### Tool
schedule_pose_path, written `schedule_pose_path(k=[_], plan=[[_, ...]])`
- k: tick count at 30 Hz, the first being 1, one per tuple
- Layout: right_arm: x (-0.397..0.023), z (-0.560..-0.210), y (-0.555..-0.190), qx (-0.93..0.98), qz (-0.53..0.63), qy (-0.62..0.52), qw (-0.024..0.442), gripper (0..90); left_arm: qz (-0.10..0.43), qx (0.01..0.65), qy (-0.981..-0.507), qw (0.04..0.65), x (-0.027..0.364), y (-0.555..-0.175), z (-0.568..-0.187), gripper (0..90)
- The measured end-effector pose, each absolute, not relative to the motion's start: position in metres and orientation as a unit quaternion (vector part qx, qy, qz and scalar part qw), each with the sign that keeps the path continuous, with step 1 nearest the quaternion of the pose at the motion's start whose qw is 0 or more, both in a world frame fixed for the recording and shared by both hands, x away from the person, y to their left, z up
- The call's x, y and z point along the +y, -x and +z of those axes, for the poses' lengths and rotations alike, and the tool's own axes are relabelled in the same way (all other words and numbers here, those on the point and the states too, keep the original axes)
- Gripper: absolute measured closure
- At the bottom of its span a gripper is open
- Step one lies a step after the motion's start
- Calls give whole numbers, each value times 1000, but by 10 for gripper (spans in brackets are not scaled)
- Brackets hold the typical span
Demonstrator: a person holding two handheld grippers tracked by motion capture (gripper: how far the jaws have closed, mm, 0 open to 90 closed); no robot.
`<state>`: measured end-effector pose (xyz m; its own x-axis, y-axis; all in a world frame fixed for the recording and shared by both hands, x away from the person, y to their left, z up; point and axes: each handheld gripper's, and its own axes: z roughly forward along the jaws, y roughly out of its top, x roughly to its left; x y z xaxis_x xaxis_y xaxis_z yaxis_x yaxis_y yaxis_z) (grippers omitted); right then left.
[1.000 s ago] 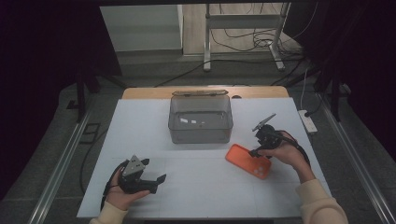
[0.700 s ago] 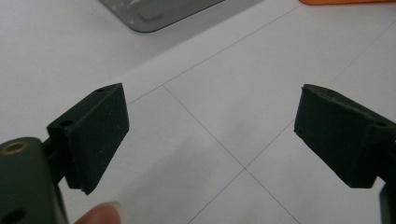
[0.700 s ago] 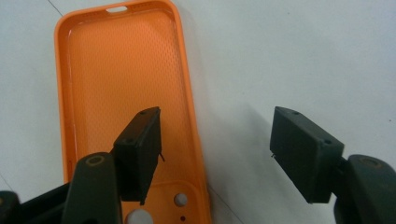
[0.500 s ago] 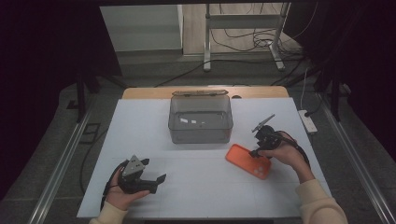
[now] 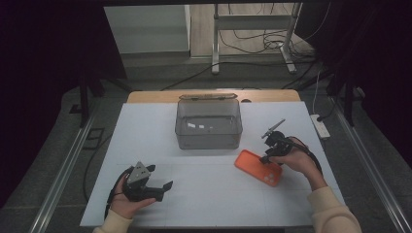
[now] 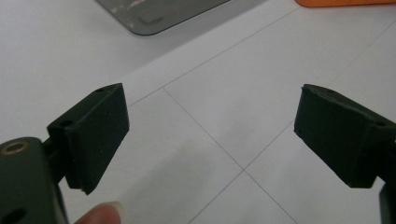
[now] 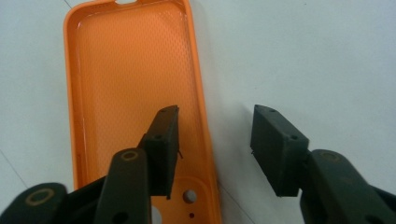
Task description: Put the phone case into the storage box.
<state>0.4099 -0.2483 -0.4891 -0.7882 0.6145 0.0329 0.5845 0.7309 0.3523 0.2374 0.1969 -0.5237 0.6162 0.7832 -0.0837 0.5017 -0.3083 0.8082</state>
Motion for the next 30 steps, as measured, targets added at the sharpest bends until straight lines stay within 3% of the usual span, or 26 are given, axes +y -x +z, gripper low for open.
schedule_pose_path(k=[30], plan=[[-245, -490, -408, 937, 164, -307, 34, 742, 166, 405, -792, 425, 197, -237, -524, 105]])
